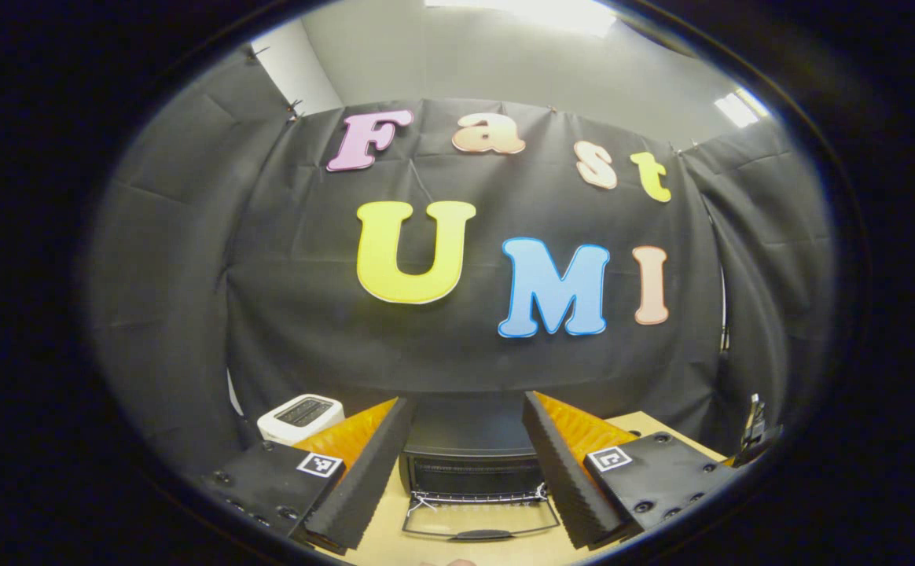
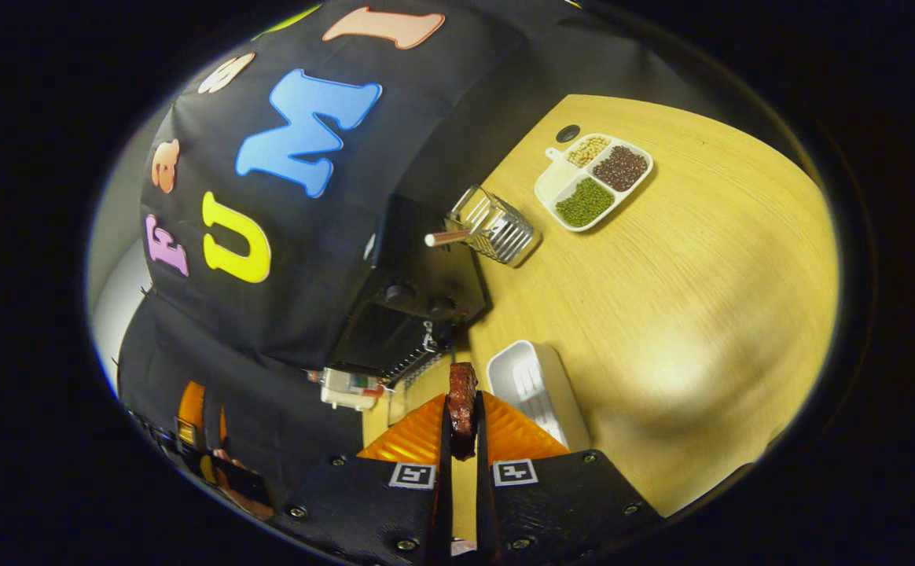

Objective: Open the electric oven with the left hand, put the food in, and close the electric oven.

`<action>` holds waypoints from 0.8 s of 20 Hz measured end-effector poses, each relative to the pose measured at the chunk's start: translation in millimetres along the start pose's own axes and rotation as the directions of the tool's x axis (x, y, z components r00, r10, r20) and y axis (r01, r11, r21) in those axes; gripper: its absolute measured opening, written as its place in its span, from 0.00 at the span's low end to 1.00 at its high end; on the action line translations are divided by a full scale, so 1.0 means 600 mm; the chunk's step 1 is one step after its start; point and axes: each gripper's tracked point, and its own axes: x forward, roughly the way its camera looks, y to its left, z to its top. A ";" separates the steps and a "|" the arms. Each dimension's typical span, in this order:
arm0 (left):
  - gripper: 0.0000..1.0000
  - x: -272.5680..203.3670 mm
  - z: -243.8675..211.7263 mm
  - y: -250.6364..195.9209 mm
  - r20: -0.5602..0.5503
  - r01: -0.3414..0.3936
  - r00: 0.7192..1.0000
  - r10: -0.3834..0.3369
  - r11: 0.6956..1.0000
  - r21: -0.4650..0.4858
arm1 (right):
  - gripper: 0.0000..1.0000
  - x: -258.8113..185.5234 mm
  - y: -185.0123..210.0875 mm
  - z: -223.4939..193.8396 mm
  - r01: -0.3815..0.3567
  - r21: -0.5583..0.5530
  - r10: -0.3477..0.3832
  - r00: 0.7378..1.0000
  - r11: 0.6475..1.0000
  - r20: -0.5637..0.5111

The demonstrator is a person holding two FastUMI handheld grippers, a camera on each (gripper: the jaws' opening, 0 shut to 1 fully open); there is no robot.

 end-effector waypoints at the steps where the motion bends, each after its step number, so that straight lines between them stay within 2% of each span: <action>1: 1.00 -0.002 0.000 0.007 0.001 0.006 1.000 -0.006 1.000 0.000 | 0.12 -0.001 0.022 0.000 -0.029 0.017 0.028 0.999 0.999 0.017; 3: 0.92 -0.003 0.003 0.021 0.005 0.018 1.000 -0.018 1.000 -0.002 | 0.12 0.003 0.073 0.001 -0.095 0.046 0.093 0.995 0.994 0.044; 7: 1.00 -0.008 0.001 0.055 0.009 0.034 0.999 -0.034 0.999 0.009 | 0.12 0.025 0.152 -0.001 -0.183 0.081 0.176 0.980 0.980 0.089; 8: 0.98 -0.011 0.000 0.065 0.006 0.035 0.999 -0.035 0.999 0.015 | 0.12 0.041 0.171 -0.005 -0.202 0.086 0.194 0.977 0.976 0.093; 12: 0.92 -0.018 -0.013 0.099 -0.011 0.038 0.999 -0.038 0.999 0.032 | 0.12 0.120 0.223 -0.022 -0.235 0.110 0.226 0.970 0.966 0.091; 14: 1.00 -0.017 -0.012 0.116 -0.004 0.040 0.999 -0.040 0.999 0.035 | 0.12 0.167 0.239 -0.034 -0.235 0.125 0.226 0.971 0.964 0.082; 16: 1.00 -0.020 -0.016 0.134 -0.005 0.036 0.999 -0.036 0.999 0.036 | 0.12 0.217 0.242 -0.048 -0.215 0.124 0.207 0.976 0.969 0.071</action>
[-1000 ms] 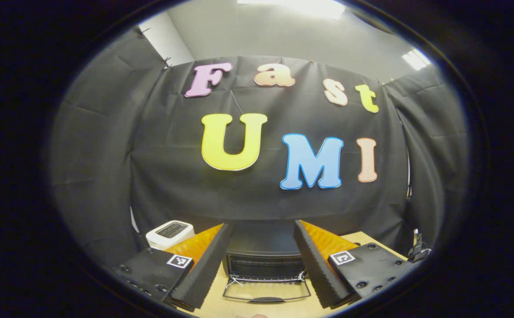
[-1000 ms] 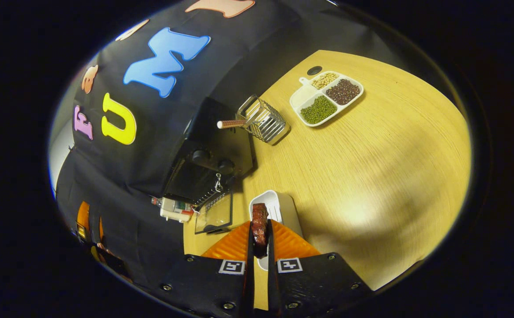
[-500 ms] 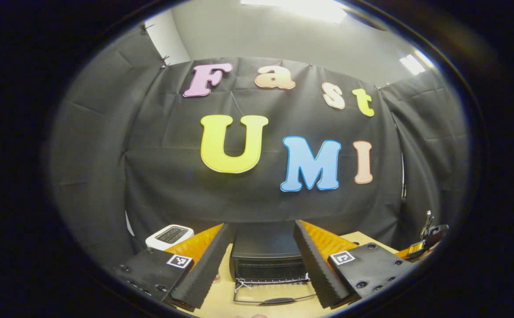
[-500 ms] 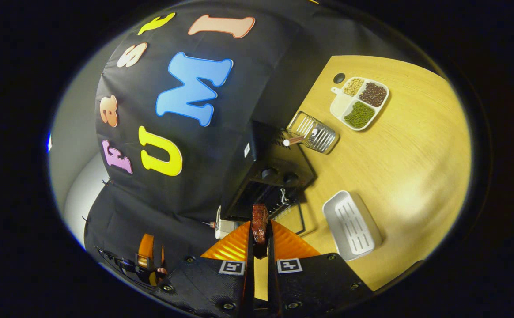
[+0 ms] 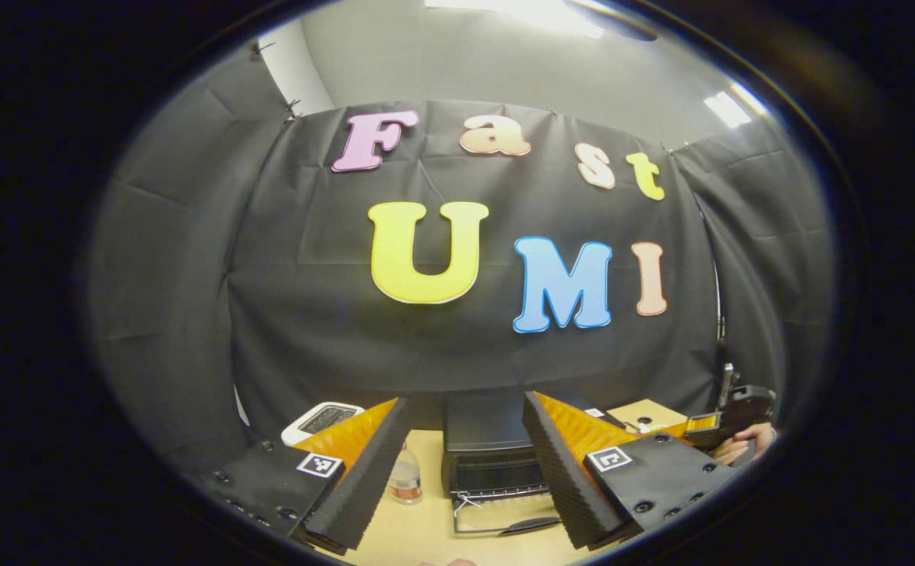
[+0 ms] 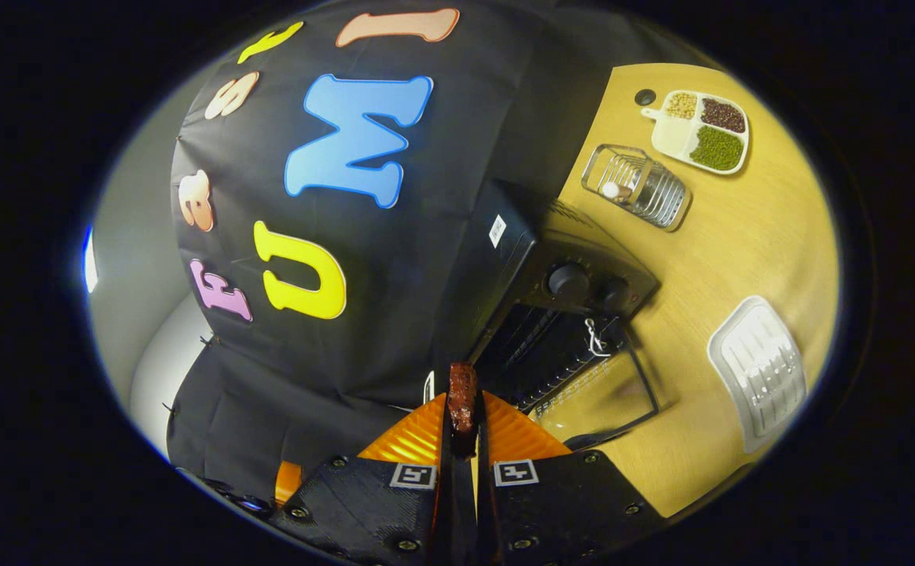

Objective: Open the electric oven with the left hand, put the food in, and close the electric oven.

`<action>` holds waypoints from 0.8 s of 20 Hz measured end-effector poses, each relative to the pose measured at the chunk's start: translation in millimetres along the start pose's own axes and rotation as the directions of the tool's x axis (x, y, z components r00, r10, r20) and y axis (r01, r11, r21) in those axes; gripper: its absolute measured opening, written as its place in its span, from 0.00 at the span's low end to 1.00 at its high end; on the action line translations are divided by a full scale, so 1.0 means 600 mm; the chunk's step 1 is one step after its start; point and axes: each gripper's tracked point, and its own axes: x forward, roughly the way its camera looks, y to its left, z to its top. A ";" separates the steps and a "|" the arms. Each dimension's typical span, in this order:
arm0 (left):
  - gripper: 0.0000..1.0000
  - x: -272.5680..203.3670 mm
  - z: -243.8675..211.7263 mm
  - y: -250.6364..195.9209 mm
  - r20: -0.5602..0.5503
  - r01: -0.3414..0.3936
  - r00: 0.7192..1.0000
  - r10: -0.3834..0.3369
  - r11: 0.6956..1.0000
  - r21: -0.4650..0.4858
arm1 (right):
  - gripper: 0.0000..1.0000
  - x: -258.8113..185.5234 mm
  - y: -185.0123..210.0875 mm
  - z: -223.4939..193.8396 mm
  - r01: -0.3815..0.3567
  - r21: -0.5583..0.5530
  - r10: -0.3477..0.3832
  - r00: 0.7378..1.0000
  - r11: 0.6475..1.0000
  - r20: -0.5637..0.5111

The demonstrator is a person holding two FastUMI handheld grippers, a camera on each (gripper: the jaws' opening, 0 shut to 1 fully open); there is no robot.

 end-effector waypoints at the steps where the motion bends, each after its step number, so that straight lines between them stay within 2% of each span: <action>1: 1.00 -0.002 -0.004 0.012 -0.002 -0.006 1.000 0.006 1.000 0.002 | 0.12 0.026 -0.009 -0.012 0.014 0.001 -0.014 1.000 1.000 -0.012; 4: 0.97 -0.010 -0.022 0.048 -0.032 -0.024 0.999 0.025 1.000 0.015 | 0.12 0.091 -0.043 -0.035 0.071 0.006 -0.071 0.997 0.997 -0.030; 7: 1.00 -0.015 -0.044 0.082 -0.065 -0.035 0.997 0.037 0.999 0.033 | 0.13 0.156 -0.070 -0.045 0.118 0.043 -0.117 0.993 0.992 -0.018; 8: 0.97 -0.015 -0.046 0.093 -0.069 -0.036 0.997 0.040 0.998 0.049 | 0.13 0.175 -0.075 -0.045 0.121 0.064 -0.120 0.993 0.991 -0.013; 11: 0.97 -0.023 -0.043 0.125 -0.068 -0.051 0.996 0.057 0.995 0.089 | 0.12 0.220 -0.091 -0.051 0.139 0.099 -0.141 0.990 0.985 0.013; 16: 1.00 -0.009 -0.052 0.143 -0.081 -0.047 0.995 0.054 0.995 0.087 | 0.12 0.271 -0.108 -0.038 0.159 0.165 -0.173 0.982 0.973 0.071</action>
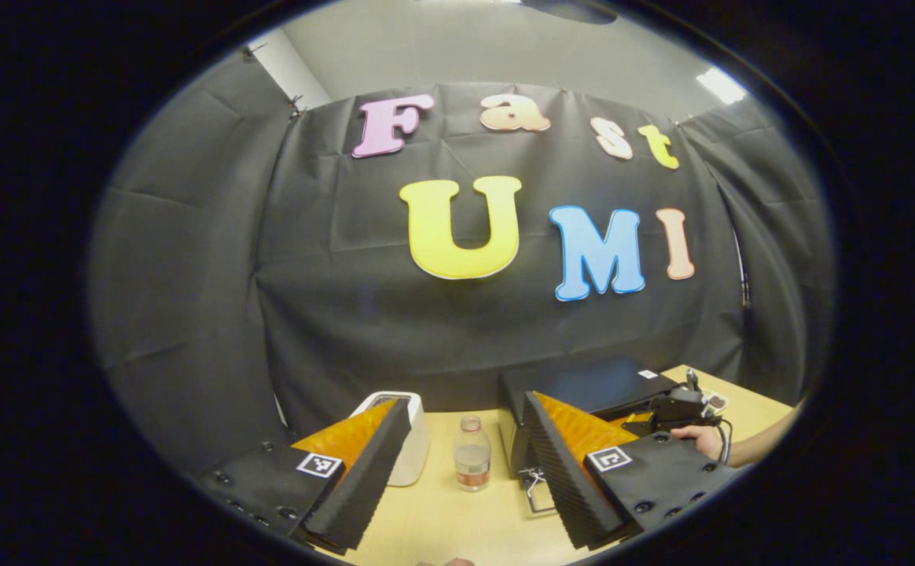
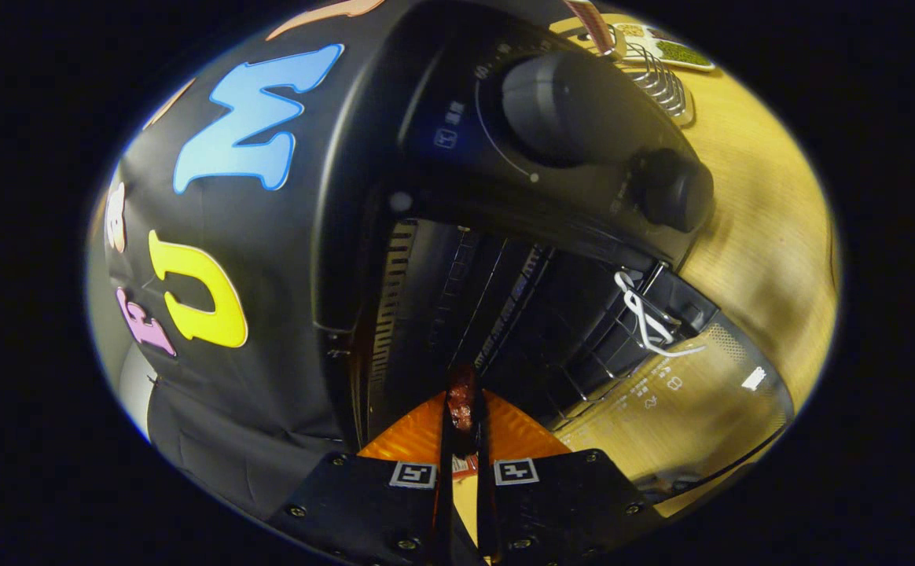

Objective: Open the electric oven with the left hand, put the food in, and close the electric oven.

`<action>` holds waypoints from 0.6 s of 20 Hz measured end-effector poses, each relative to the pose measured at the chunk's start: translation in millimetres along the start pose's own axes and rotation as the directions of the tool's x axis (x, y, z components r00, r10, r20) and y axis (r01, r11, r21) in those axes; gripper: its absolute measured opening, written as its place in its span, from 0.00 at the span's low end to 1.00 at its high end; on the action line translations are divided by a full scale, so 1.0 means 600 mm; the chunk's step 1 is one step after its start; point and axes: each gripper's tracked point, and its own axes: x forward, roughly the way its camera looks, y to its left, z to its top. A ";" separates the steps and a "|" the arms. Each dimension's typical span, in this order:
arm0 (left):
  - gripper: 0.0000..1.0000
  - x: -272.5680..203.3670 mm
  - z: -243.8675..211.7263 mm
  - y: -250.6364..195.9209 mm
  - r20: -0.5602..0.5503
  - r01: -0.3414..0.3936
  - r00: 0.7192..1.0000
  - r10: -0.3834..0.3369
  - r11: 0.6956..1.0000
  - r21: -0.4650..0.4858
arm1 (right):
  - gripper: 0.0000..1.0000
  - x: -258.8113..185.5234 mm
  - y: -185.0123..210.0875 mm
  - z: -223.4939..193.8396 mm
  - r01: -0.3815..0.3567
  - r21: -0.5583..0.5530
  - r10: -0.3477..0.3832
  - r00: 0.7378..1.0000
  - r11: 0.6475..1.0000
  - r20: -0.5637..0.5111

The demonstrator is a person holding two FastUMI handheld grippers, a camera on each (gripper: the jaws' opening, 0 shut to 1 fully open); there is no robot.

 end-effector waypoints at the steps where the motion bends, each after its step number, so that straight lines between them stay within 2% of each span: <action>1: 0.98 0.002 -0.003 0.001 -0.003 0.007 1.000 -0.007 1.000 -0.001 | 0.12 0.007 -0.002 0.003 0.008 -0.005 -0.008 1.000 1.000 0.013; 4: 1.00 0.016 -0.012 -0.002 -0.010 0.034 0.999 -0.034 0.999 0.002 | 0.13 0.009 -0.024 0.023 0.115 -0.072 -0.110 0.991 0.991 0.078; 6: 1.00 0.026 -0.017 -0.007 -0.017 0.054 0.998 -0.054 0.999 -0.006 | 0.22 0.006 -0.030 0.032 0.186 -0.160 -0.168 0.978 0.969 0.121; 7: 1.00 0.029 -0.018 -0.010 -0.019 0.063 0.998 -0.063 0.998 -0.012 | 0.25 0.002 -0.031 0.039 0.231 -0.225 -0.202 0.969 0.947 0.144; 10: 1.00 0.040 -0.009 -0.012 -0.009 0.088 0.996 -0.089 0.996 -0.034 | 0.34 -0.008 -0.030 0.060 0.367 -0.426 -0.281 0.926 0.827 0.252; 12: 0.98 0.047 -0.005 -0.019 -0.002 0.101 0.995 -0.101 0.994 -0.046 | 0.42 -0.028 -0.042 0.077 0.450 -0.511 -0.328 0.891 0.732 0.314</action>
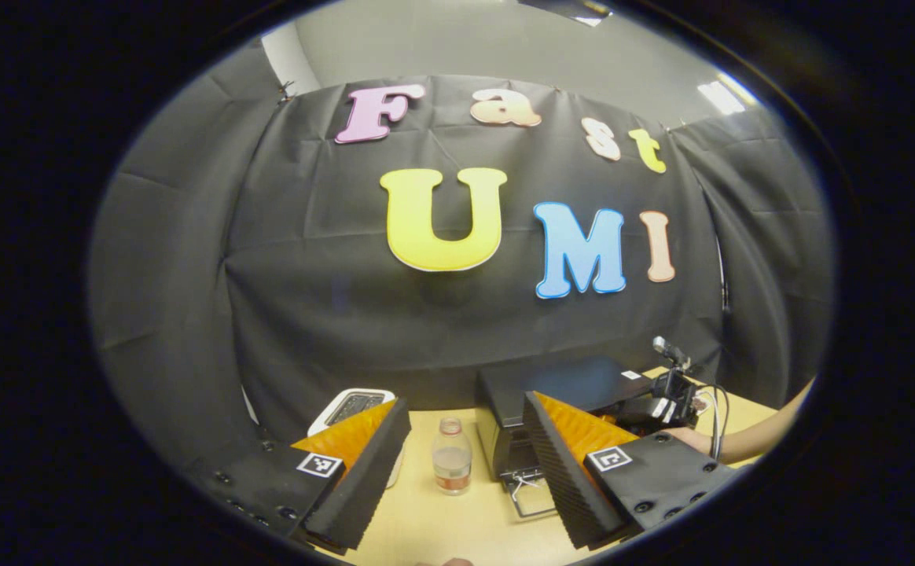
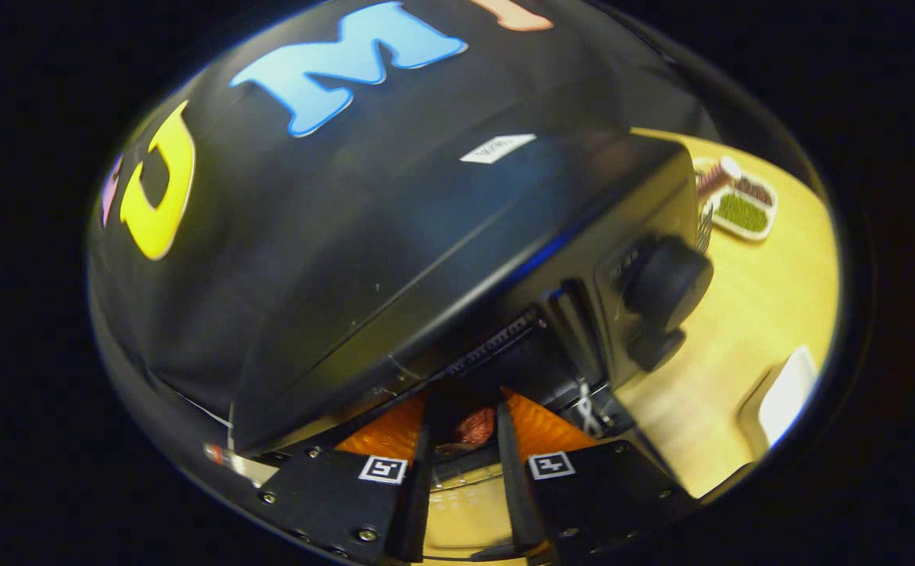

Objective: Open the electric oven with the left hand, put the food in, and close the electric oven.

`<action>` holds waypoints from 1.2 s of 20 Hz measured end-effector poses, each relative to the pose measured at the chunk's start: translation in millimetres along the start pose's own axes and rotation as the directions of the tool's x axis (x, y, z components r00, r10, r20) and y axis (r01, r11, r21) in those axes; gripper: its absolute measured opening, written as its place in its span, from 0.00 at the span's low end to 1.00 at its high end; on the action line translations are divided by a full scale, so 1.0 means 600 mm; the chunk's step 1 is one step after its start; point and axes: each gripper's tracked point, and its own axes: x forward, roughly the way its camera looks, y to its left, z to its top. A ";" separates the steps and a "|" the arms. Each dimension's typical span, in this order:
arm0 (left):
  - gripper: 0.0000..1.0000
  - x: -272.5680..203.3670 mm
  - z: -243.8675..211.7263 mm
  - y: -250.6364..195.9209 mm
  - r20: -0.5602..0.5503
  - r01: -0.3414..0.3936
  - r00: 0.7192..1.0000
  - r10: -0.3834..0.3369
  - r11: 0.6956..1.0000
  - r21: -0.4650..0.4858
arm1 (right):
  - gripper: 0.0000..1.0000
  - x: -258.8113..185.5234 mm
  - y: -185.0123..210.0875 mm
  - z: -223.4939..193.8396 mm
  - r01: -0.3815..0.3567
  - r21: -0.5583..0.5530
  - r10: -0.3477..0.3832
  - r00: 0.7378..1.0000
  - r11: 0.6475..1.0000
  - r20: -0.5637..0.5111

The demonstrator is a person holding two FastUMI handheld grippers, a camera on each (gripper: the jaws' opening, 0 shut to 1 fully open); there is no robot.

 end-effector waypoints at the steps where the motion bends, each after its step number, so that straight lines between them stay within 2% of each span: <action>1: 0.98 0.000 -0.002 -0.003 0.003 0.007 1.000 -0.007 1.000 -0.006 | 0.44 -0.009 0.004 0.010 0.003 -0.045 -0.004 1.000 0.999 -0.006; 2: 0.97 0.000 0.000 -0.005 0.002 0.012 1.000 -0.012 1.000 -0.011 | 0.47 -0.013 0.000 0.005 0.005 -0.081 -0.006 1.000 0.997 -0.014; 3: 1.00 0.000 0.001 -0.006 -0.003 0.016 1.000 -0.016 1.000 -0.020 | 0.59 -0.024 -0.009 0.006 0.011 -0.113 -0.012 1.000 0.993 -0.014; 4: 1.00 -0.001 0.002 -0.009 -0.008 0.023 1.000 -0.024 0.999 -0.031 | 0.63 -0.038 -0.015 0.007 0.019 -0.135 -0.020 1.000 0.991 -0.010; 8: 1.00 0.005 0.009 -0.021 -0.026 0.046 0.999 -0.047 0.998 -0.051 | 0.63 -0.119 -0.034 0.034 0.031 -0.230 -0.013 0.997 0.973 0.080; 9: 0.97 0.017 0.004 -0.040 -0.031 0.049 0.998 -0.050 0.997 -0.054 | 0.63 -0.145 -0.038 0.046 0.034 -0.248 -0.006 0.994 0.968 0.112; 12: 0.97 0.039 0.005 -0.081 -0.032 0.043 0.998 -0.045 0.997 -0.068 | 0.62 -0.235 -0.050 0.104 0.052 -0.315 0.019 0.976 0.948 0.218; 15: 1.00 0.036 0.025 -0.114 -0.008 0.017 1.000 -0.018 0.997 -0.072 | 0.65 -0.330 -0.051 0.165 0.059 -0.383 0.076 0.942 0.922 0.327; 17: 1.00 0.025 0.051 -0.137 0.024 -0.007 1.000 0.009 0.998 -0.066 | 0.67 -0.393 -0.039 0.205 0.032 -0.417 0.148 0.907 0.908 0.393; 18: 1.00 0.017 0.066 -0.152 0.042 -0.013 0.999 0.016 0.998 -0.063 | 0.80 -0.422 -0.039 0.224 0.031 -0.431 0.174 0.887 0.902 0.428; 19: 0.97 0.010 0.080 -0.167 0.058 -0.015 0.998 0.019 0.998 -0.062 | 0.89 -0.451 -0.035 0.238 0.017 -0.444 0.208 0.868 0.896 0.451; 22: 1.00 0.002 0.100 -0.225 0.066 -0.011 0.998 0.015 0.998 -0.068 | 0.90 -0.516 -0.031 0.263 -0.023 -0.449 0.270 0.827 0.893 0.494; 24: 1.00 0.001 0.126 -0.255 0.097 -0.009 0.995 0.015 0.998 -0.067 | 0.89 -0.536 -0.041 0.277 -0.027 -0.457 0.287 0.811 0.889 0.510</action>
